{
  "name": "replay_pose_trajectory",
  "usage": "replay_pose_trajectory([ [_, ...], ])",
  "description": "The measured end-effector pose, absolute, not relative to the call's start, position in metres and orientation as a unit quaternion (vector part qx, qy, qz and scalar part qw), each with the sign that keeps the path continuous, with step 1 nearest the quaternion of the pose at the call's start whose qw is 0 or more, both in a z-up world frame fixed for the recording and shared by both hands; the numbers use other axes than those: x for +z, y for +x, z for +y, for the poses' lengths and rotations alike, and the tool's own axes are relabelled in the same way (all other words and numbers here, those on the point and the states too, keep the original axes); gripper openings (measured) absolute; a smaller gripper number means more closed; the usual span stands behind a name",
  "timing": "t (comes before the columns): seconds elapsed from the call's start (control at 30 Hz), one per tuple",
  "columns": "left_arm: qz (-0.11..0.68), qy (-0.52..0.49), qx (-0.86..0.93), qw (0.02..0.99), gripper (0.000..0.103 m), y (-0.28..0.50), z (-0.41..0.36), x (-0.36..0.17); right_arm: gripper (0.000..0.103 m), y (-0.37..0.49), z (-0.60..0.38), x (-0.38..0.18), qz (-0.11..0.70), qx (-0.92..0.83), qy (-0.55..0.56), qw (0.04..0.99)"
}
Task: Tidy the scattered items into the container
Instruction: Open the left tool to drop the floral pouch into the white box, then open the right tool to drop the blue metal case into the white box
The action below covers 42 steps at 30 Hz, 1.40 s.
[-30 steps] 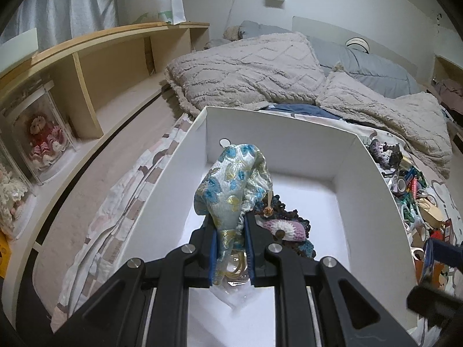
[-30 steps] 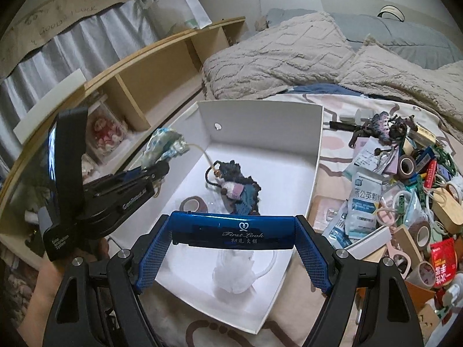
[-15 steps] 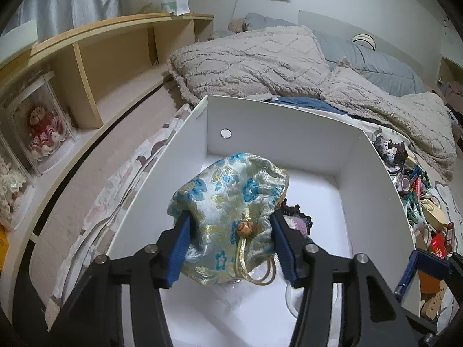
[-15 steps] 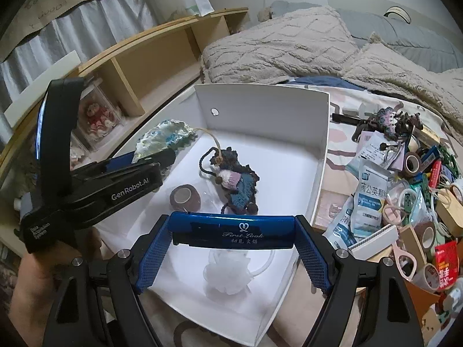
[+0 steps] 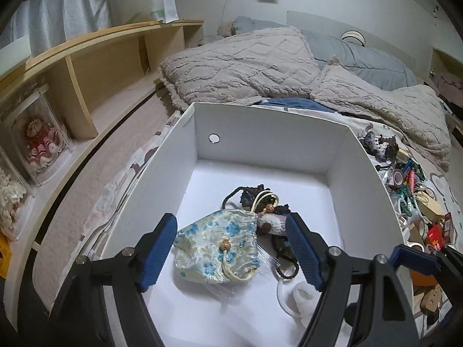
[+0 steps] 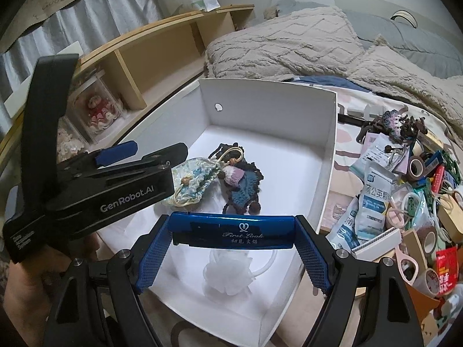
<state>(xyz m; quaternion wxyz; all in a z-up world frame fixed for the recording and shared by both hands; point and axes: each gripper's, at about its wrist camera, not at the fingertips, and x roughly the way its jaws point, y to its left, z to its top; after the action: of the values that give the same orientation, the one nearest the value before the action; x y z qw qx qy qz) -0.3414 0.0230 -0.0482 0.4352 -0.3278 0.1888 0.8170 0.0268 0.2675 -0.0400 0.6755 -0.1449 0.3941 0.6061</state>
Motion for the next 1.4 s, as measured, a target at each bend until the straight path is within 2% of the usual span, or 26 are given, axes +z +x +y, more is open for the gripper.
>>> replay_pose_trajectory([
  [0.37,0.204,-0.336,0.810,0.436,0.077,-0.340,0.017,-0.056,0.083,0.012,0.279,-0.048,0.381,0.606,-0.182,0.674],
  [1.1,0.164,-0.358,0.807,0.440,0.077,-0.347,0.005,-0.048,0.083,0.006,0.309,-0.058,0.373,0.583,-0.238,0.682],
  [1.2,0.153,-0.358,0.813,0.434,0.077,-0.351,0.001,-0.046,0.099,0.005,0.308,-0.056,0.378,0.593,-0.224,0.675],
  [1.4,0.140,-0.372,0.813,0.425,0.077,-0.357,-0.005,-0.048,0.101,0.002,0.306,-0.049,0.370,0.594,-0.218,0.680],
])
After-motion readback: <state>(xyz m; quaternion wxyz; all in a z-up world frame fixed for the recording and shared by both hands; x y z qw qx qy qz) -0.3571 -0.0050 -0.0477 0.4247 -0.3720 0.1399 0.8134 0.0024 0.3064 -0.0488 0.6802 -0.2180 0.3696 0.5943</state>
